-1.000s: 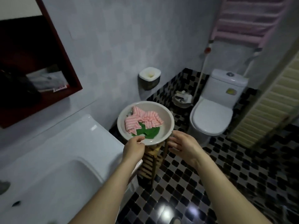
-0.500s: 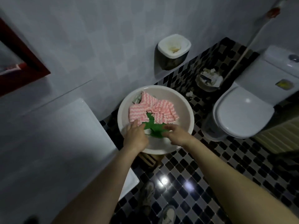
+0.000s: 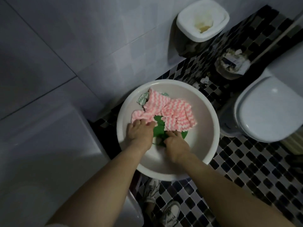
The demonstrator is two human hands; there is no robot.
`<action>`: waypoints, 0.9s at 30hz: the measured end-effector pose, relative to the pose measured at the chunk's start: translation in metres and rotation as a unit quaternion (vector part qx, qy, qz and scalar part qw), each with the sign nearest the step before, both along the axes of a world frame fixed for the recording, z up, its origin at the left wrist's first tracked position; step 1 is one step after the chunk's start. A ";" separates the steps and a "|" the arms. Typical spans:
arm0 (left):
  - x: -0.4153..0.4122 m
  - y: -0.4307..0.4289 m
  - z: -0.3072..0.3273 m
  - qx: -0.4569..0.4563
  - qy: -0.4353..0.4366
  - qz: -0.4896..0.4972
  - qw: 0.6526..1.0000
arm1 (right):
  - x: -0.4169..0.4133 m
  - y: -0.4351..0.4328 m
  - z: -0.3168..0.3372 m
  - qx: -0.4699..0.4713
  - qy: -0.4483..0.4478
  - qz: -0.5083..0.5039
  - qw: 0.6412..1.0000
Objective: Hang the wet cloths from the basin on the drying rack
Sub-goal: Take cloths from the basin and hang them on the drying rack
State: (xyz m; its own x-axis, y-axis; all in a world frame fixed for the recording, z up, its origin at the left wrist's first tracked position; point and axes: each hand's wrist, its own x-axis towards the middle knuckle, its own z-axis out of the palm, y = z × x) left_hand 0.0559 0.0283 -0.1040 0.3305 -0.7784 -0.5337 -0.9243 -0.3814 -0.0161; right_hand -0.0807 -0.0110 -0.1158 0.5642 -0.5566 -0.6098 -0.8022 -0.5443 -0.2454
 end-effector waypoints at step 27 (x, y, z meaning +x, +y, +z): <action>-0.009 0.020 0.076 -0.373 0.469 0.452 0.660 | -0.039 -0.024 0.142 0.534 -0.489 -0.577 0.377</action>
State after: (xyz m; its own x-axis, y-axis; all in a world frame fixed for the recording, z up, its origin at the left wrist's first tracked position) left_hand 0.0464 0.0487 -0.0278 0.6369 -0.6506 -0.4136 0.2176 -0.3630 0.9060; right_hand -0.1196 -0.0352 0.0258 0.5679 -0.5071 -0.6484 0.4059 0.8578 -0.3153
